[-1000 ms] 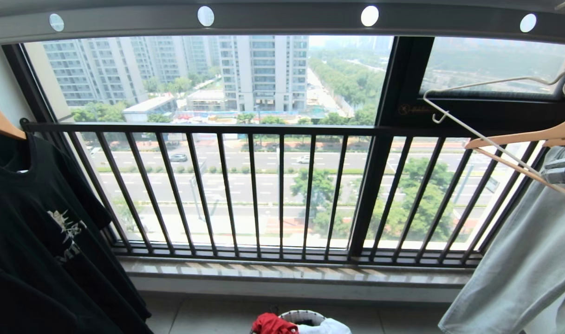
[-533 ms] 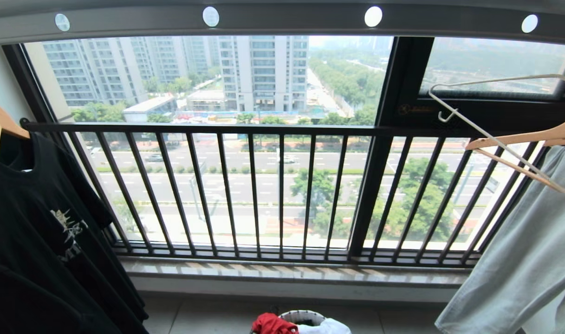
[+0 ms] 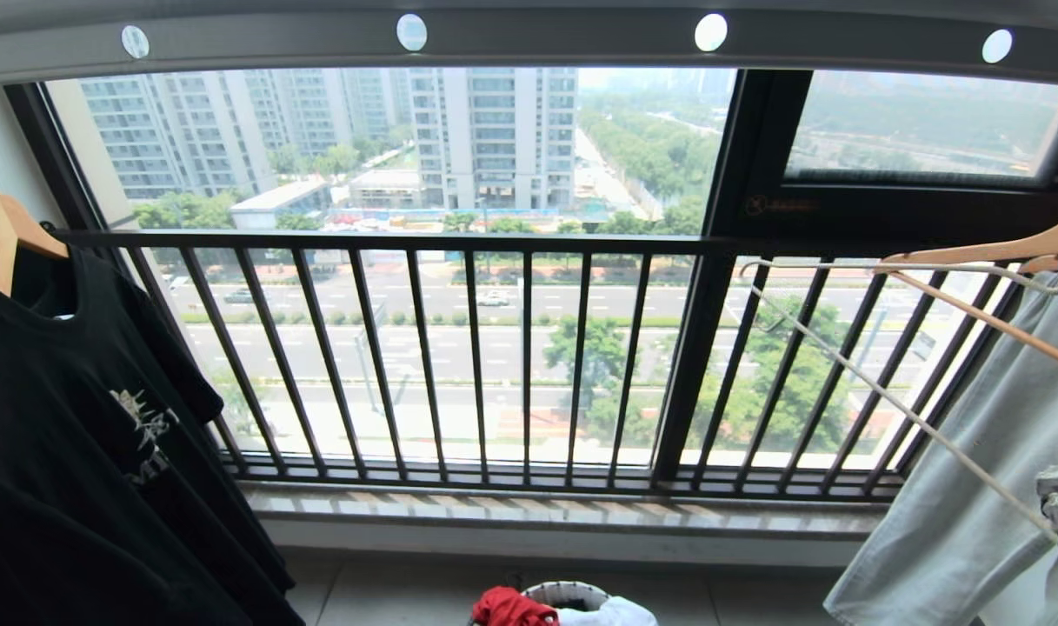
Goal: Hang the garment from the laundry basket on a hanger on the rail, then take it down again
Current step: Pick up the clothes rack on the clothesline
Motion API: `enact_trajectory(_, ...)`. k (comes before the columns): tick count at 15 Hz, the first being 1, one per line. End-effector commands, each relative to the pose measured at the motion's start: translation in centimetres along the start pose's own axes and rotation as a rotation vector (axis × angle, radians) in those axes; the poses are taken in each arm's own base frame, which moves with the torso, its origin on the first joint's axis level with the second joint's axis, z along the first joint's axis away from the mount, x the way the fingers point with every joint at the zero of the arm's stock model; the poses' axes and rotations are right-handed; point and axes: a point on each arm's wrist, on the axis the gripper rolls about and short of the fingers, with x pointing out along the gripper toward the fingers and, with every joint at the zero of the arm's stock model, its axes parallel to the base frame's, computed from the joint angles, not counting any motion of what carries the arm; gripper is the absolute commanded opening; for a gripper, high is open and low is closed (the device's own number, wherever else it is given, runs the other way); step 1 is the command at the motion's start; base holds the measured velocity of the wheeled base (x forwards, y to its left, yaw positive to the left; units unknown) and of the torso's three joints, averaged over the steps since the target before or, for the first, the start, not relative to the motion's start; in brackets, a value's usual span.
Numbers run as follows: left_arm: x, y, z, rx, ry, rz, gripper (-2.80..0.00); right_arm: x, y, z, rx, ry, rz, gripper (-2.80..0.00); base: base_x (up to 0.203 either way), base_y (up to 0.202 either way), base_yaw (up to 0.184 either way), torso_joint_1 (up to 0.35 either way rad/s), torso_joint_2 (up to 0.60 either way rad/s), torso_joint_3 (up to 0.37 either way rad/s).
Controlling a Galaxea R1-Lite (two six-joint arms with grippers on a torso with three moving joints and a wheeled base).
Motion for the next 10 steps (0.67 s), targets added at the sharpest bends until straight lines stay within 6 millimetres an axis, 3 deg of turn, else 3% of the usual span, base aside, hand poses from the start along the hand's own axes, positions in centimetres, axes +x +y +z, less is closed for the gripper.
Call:
enact_trajectory(1,0.0,0.0,0.0,-0.001,0.001,0.001,-2.80,1.3,-1.2,-1.3,0.084,-0.007,0.098,-2.80,0.000,0.000,0.000,0.000,0.00,0.000)
enact_trajectory(5,0.0,0.0,0.0,-0.001,0.001,0.001,-2.80,4.5,-2.7,-1.1,0.078,0.004,0.317,-2.80,0.000,0.000,0.000,0.000,0.00,0.000)
enact_trajectory(10,0.0,0.0,0.0,-0.001,0.001,0.001,-2.80,10.7,-3.7,-0.5,-0.052,0.017,0.537,-2.80,0.000,0.000,0.000,0.000,0.00,0.000)
